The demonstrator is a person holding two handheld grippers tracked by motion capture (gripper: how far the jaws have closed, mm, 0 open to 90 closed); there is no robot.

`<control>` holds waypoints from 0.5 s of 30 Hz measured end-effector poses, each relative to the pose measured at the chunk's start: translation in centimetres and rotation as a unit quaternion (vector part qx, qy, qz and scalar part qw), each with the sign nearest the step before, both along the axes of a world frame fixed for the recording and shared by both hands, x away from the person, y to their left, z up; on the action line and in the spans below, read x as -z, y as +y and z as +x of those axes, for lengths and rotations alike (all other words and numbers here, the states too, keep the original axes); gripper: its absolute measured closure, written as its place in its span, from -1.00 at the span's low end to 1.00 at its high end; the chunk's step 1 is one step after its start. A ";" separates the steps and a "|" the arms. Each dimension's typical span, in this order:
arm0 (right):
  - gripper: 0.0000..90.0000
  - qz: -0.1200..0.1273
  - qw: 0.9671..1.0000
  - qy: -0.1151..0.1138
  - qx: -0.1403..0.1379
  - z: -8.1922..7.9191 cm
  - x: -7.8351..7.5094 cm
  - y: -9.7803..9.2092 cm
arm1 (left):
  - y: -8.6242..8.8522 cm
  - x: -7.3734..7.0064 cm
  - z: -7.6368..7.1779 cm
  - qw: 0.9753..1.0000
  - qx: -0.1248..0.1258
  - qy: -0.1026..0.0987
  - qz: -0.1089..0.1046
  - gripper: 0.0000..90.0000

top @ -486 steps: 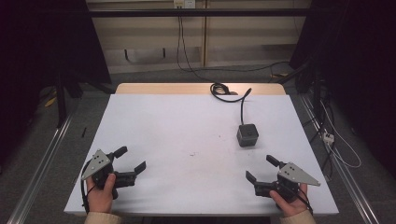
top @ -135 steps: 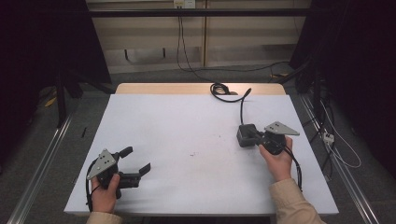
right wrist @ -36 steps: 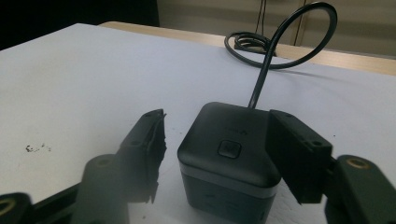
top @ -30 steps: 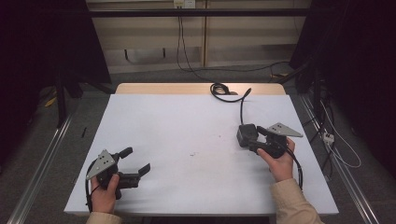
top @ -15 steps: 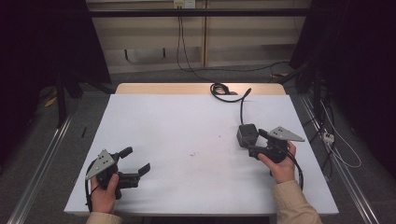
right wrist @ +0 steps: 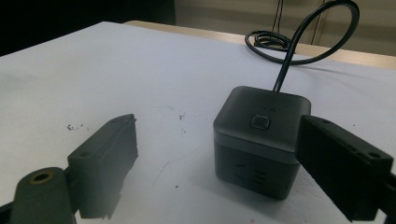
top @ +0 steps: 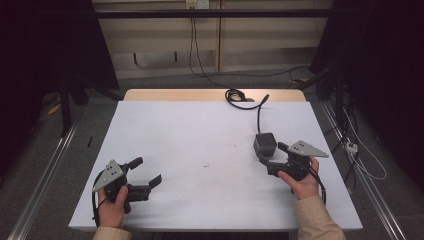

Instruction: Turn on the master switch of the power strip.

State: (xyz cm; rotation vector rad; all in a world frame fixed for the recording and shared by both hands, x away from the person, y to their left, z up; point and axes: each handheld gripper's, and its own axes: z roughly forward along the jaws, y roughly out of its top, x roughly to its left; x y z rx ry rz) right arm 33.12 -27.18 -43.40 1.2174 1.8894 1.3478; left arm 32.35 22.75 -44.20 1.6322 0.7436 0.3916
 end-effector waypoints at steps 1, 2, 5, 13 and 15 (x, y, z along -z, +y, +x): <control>-0.72 0.000 1.000 -0.001 -0.002 -0.1 0.0 -0.1 | 0.0 0.0 0.0 1.000 0.000 0.001 -0.001 -0.92; -0.72 0.003 1.000 -0.001 -0.003 -0.3 0.0 -0.1 | 0.0 0.0 0.0 1.000 -0.001 0.001 -0.002 -0.92; -0.73 0.001 1.000 0.000 -0.008 -0.7 0.2 -0.1 | -0.1 0.0 0.1 1.000 -0.001 0.000 -0.003 -0.92; -0.73 0.000 1.000 0.003 -0.015 -1.6 0.5 -0.5 | -0.3 0.0 0.2 1.000 0.001 0.001 -0.002 -0.92; -0.73 0.001 1.000 0.004 -0.016 -1.9 0.6 -0.6 | -0.4 0.0 0.3 1.000 0.002 0.003 -0.002 -0.92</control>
